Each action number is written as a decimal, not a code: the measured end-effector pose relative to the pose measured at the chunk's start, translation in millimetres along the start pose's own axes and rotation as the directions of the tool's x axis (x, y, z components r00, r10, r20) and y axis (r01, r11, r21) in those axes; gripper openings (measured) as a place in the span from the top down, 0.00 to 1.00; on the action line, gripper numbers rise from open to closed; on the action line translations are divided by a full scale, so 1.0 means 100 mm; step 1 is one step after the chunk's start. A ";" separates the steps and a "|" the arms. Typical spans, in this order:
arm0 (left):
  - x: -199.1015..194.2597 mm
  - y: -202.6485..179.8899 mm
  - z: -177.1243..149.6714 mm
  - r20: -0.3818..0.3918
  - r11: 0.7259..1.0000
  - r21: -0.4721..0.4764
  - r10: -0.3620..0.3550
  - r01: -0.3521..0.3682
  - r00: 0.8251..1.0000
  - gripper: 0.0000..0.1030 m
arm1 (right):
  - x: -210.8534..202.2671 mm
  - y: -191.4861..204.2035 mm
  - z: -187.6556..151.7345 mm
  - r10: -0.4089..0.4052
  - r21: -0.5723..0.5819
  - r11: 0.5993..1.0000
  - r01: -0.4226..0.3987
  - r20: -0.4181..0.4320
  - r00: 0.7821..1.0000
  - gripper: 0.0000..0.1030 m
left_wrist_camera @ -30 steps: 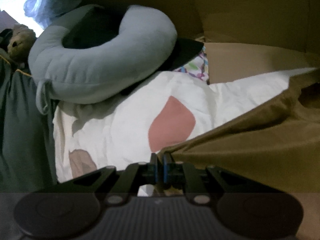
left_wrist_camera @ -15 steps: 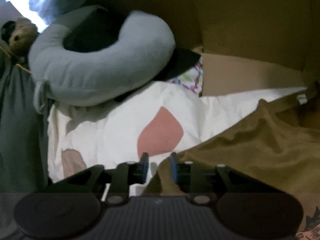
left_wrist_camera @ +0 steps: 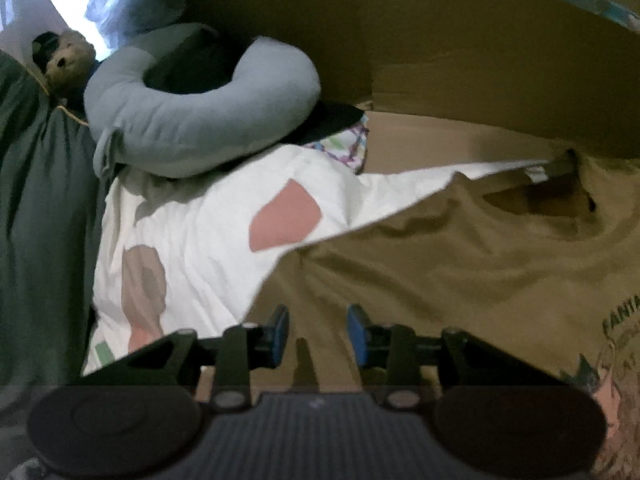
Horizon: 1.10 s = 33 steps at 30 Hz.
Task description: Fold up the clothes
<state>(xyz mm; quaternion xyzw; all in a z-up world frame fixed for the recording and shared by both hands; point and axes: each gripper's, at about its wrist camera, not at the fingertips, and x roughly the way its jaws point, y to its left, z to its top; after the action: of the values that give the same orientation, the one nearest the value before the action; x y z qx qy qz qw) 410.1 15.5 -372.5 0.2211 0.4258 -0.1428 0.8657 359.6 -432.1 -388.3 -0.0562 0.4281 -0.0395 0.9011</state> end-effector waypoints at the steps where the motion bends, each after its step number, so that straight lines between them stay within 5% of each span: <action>1: -0.05 -0.06 -0.05 0.009 1.000 0.005 0.000 0.000 1.000 0.66 | 0.01 0.01 -0.04 -0.010 -0.002 1.000 0.009 -0.006 1.000 0.60; 5: -0.21 -0.28 -0.17 0.020 0.999 0.005 -0.038 0.038 0.999 0.66 | 0.07 0.05 -0.18 -0.054 0.011 0.998 0.054 -0.031 0.998 0.59; 14: -0.49 -0.61 -0.62 0.007 0.983 -0.132 -0.125 0.124 0.992 0.62 | 0.28 -0.03 -0.42 0.015 0.106 0.994 -0.005 -0.090 0.996 0.60; 24: -0.65 -0.73 -1.20 -0.061 0.961 -0.239 -0.159 0.140 0.985 0.61 | 0.31 -0.16 -0.46 0.028 0.197 0.980 -0.011 -0.084 0.996 0.61; 27: -0.68 -0.77 -1.27 -0.057 0.958 -0.252 -0.153 0.134 0.987 0.59 | 0.34 -0.22 -0.45 0.047 0.239 0.971 -0.027 -0.079 0.996 0.71; 30: -0.71 -0.79 -1.32 -0.046 0.944 -0.295 -0.168 0.147 0.985 0.58 | 0.33 -0.26 -0.42 0.051 0.272 0.962 -0.028 -0.075 0.996 0.93; 33: -0.76 -0.88 -1.32 -0.030 0.945 -0.276 -0.190 0.175 0.981 0.58 | 0.26 -0.23 -0.34 0.010 0.219 0.976 0.002 -0.053 0.999 0.95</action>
<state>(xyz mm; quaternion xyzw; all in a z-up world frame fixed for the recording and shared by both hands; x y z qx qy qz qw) 237.6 11.0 -406.1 0.0639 0.4842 -0.1563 0.8585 349.4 -460.3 -426.5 0.0453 0.4454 -0.0862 0.8900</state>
